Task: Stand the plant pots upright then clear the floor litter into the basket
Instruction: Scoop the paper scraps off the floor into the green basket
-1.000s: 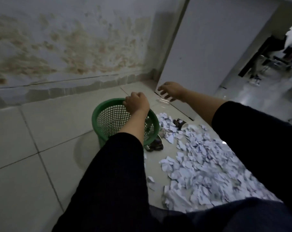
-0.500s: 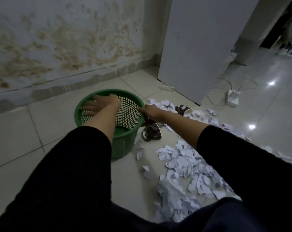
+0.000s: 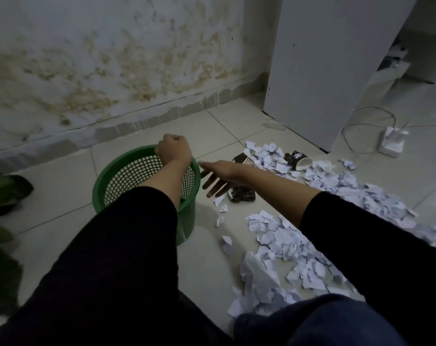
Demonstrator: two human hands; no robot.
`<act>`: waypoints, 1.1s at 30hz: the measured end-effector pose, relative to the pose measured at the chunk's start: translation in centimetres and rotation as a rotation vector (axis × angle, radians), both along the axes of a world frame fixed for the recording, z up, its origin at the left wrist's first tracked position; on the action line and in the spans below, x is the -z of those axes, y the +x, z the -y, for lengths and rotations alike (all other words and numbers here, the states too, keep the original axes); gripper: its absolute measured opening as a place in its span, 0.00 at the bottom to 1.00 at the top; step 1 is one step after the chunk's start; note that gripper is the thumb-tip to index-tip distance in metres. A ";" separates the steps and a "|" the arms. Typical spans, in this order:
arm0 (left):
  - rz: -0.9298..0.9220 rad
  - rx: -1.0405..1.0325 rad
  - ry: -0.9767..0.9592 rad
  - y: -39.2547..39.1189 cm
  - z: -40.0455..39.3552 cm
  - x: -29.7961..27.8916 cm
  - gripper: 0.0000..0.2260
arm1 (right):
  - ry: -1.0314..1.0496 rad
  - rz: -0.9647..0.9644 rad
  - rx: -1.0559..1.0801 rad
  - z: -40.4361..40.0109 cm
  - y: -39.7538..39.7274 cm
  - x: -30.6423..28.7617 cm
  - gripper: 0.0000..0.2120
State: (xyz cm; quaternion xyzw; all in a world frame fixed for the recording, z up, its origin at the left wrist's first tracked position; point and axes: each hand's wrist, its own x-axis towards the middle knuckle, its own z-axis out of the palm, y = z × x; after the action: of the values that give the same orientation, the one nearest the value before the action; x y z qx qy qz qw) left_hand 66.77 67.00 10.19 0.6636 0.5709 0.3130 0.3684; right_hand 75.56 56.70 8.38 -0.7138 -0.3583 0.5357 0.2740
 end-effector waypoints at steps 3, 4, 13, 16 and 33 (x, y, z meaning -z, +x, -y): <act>0.165 0.126 0.043 3.1 2.1 0.1 0.08 | 0.037 0.166 0.028 2.3 2.5 -0.1 0.29; 0.180 0.168 0.051 4.1 3.3 0.2 0.08 | 0.070 0.249 0.030 3.4 3.5 0.1 0.27; 0.022 0.592 0.141 3.1 17.8 13.4 0.11 | 0.119 0.644 0.111 19.5 6.2 10.9 0.21; -0.209 0.615 0.194 -2.0 22.5 18.6 0.22 | 0.123 0.759 0.192 25.6 4.3 15.3 0.24; -0.472 0.880 -0.060 -0.1 29.0 22.8 0.35 | 0.021 0.990 0.325 35.4 1.5 17.0 0.23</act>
State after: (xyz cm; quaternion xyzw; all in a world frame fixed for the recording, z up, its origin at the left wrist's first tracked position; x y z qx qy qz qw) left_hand 66.71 38.04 -12.58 0.8833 0.3135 -0.0475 0.3453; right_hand 77.07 21.34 -8.57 -0.9253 -0.3349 0.0809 0.1584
